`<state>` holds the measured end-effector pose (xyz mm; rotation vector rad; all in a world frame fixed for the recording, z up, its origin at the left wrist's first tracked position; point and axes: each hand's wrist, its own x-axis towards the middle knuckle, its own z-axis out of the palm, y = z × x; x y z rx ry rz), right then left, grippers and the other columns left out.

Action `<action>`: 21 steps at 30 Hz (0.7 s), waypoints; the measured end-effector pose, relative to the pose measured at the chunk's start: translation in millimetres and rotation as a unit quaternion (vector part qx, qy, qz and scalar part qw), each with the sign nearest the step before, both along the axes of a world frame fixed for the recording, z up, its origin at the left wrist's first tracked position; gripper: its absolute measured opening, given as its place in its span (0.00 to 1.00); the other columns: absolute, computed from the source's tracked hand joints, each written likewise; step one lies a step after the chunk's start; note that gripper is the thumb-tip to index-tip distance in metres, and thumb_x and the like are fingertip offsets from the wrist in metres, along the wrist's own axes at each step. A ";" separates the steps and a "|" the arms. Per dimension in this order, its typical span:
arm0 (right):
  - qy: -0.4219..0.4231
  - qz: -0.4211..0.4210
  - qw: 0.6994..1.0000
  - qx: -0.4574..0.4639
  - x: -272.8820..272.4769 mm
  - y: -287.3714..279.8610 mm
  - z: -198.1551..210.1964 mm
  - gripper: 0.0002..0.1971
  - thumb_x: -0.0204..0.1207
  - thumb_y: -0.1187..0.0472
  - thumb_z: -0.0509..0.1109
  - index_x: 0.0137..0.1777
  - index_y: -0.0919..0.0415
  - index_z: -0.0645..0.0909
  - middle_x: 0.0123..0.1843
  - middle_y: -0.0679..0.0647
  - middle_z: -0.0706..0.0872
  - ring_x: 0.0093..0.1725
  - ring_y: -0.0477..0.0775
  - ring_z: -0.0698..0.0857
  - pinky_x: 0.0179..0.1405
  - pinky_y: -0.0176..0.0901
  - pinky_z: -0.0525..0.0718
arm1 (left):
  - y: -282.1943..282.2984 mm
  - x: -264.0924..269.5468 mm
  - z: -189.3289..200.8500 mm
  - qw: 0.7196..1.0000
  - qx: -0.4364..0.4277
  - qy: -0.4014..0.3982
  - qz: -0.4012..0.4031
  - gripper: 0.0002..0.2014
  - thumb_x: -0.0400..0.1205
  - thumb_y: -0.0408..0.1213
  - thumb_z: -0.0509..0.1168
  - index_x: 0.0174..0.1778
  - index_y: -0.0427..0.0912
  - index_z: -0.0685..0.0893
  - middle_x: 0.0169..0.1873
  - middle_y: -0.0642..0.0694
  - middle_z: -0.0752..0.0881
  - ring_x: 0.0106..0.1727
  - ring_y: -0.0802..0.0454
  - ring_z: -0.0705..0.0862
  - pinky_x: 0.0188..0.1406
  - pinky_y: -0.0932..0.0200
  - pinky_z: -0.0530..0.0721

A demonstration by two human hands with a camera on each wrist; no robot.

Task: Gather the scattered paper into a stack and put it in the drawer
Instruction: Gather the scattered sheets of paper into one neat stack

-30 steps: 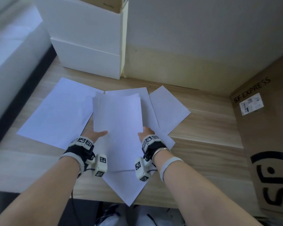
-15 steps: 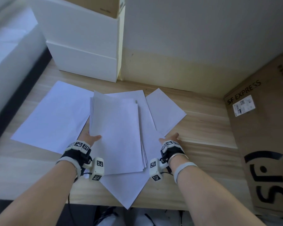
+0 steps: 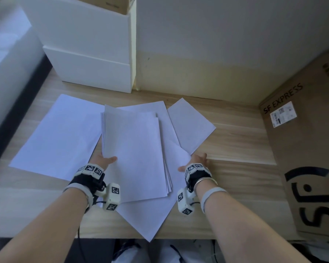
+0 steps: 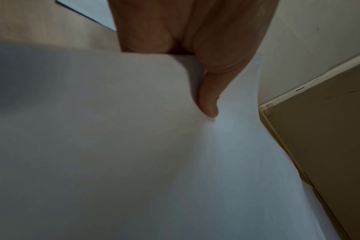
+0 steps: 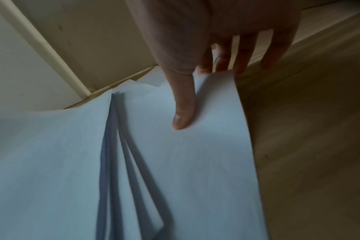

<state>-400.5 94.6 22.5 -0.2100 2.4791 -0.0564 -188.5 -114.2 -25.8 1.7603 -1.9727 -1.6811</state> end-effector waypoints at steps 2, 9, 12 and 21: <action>-0.037 -0.027 0.998 -0.034 -5.1 2.2 0.5 0.30 0.68 0.55 0.79 0.66 0.65 0.74 0.71 0.60 0.72 0.70 0.60 0.76 0.63 0.45 0.77 | 2.8 -0.5 4.5 1.000 0.000 -0.001 0.001 0.31 0.77 0.30 0.69 0.76 0.39 0.67 0.66 0.33 0.80 0.64 0.33 0.80 0.60 0.46 0.76; -0.002 -0.289 0.933 -0.213 -22.2 13.5 8.6 0.23 0.70 0.49 0.73 0.55 0.64 0.73 0.46 0.59 0.82 0.45 0.59 0.80 0.44 0.46 0.77 | 2.1 0.9 6.9 1.000 0.005 0.017 -0.001 0.32 0.76 0.29 0.70 0.76 0.42 0.67 0.65 0.33 0.81 0.63 0.33 0.81 0.62 0.43 0.78; -0.057 -0.258 0.949 -0.173 -27.0 14.7 17.3 0.25 0.66 0.42 0.73 0.49 0.65 0.79 0.41 0.57 0.84 0.45 0.59 0.84 0.49 0.45 0.79 | 1.1 1.4 6.8 1.000 0.010 0.019 0.003 0.33 0.76 0.30 0.70 0.76 0.44 0.66 0.65 0.34 0.81 0.63 0.33 0.81 0.64 0.39 0.78; -0.071 -0.120 0.982 -0.129 -22.9 15.8 7.2 0.25 0.72 0.66 0.73 0.69 0.67 0.74 0.60 0.60 0.84 0.56 0.59 0.85 0.60 0.46 0.81 | 2.9 1.1 16.6 0.999 0.007 0.033 0.011 0.37 0.77 0.29 0.68 0.80 0.49 0.60 0.69 0.38 0.79 0.67 0.35 0.79 0.66 0.43 0.76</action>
